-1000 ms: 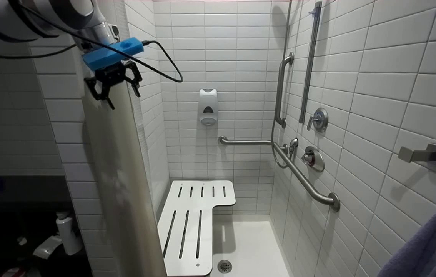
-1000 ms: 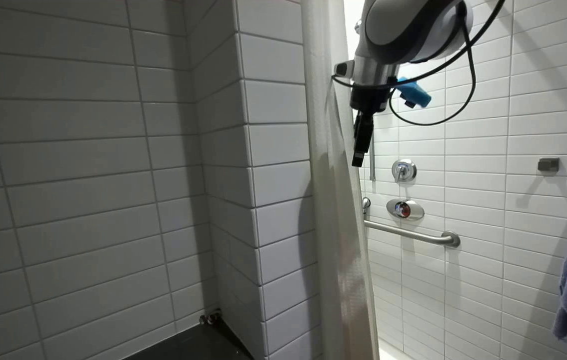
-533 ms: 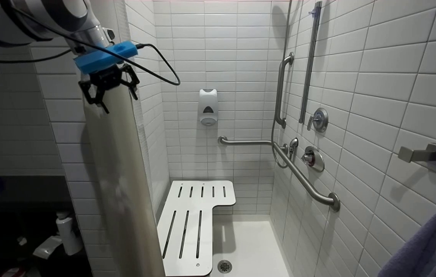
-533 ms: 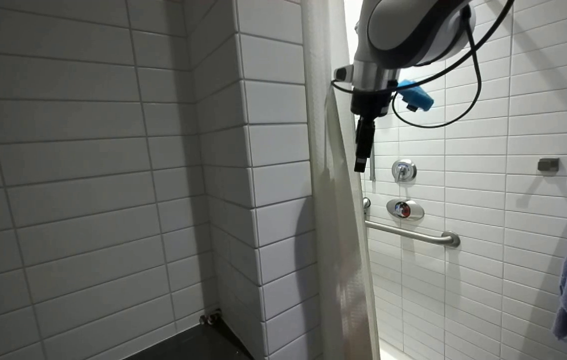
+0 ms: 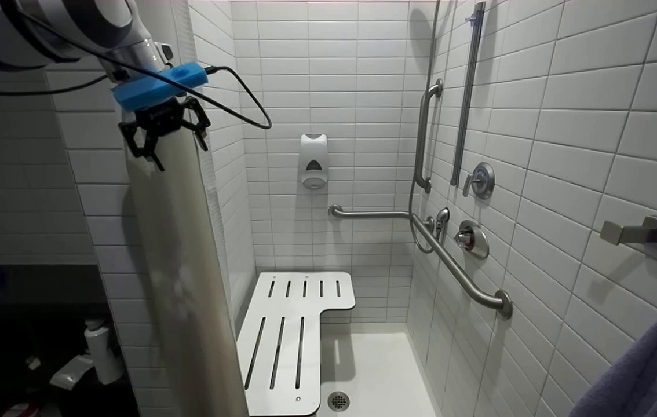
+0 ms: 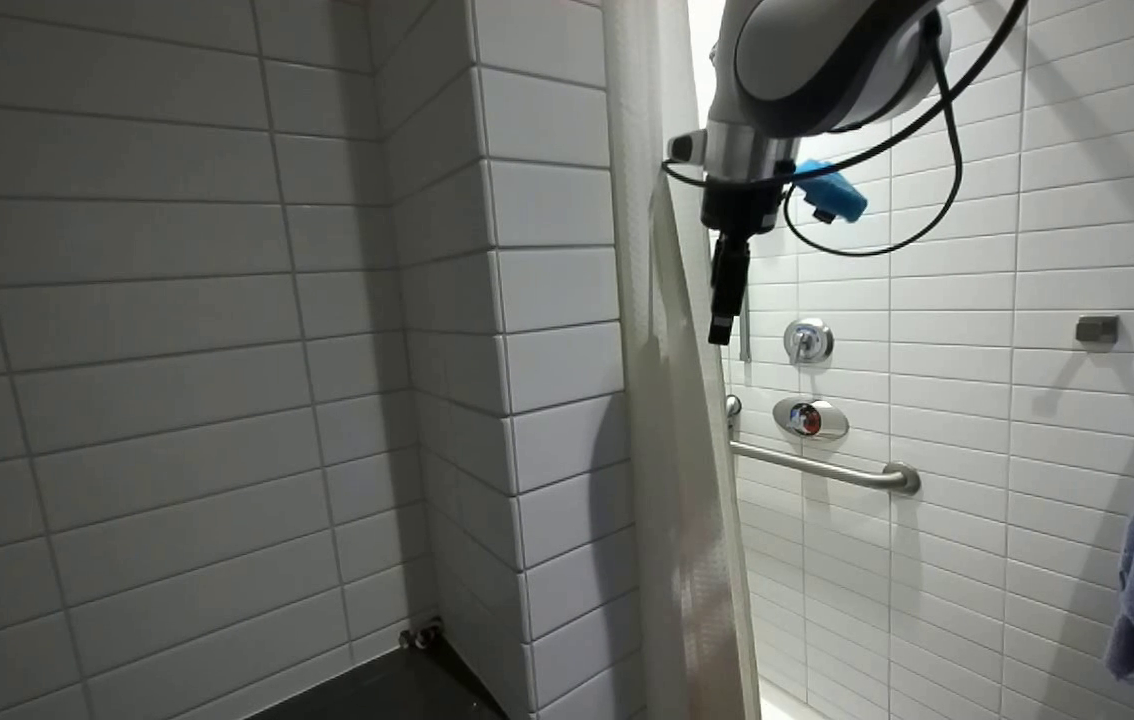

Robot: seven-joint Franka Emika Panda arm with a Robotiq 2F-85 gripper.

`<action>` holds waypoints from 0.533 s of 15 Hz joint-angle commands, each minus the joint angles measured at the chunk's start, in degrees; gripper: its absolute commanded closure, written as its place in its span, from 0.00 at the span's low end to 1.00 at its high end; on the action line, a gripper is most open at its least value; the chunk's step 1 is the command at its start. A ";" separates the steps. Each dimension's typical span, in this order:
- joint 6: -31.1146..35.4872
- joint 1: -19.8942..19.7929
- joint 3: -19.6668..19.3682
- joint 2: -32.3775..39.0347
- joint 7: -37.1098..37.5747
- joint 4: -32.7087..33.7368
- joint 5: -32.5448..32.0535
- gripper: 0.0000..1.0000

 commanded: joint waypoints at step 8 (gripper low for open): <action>-0.36 0.23 -0.26 0.07 0.02 0.31 -0.05 0.39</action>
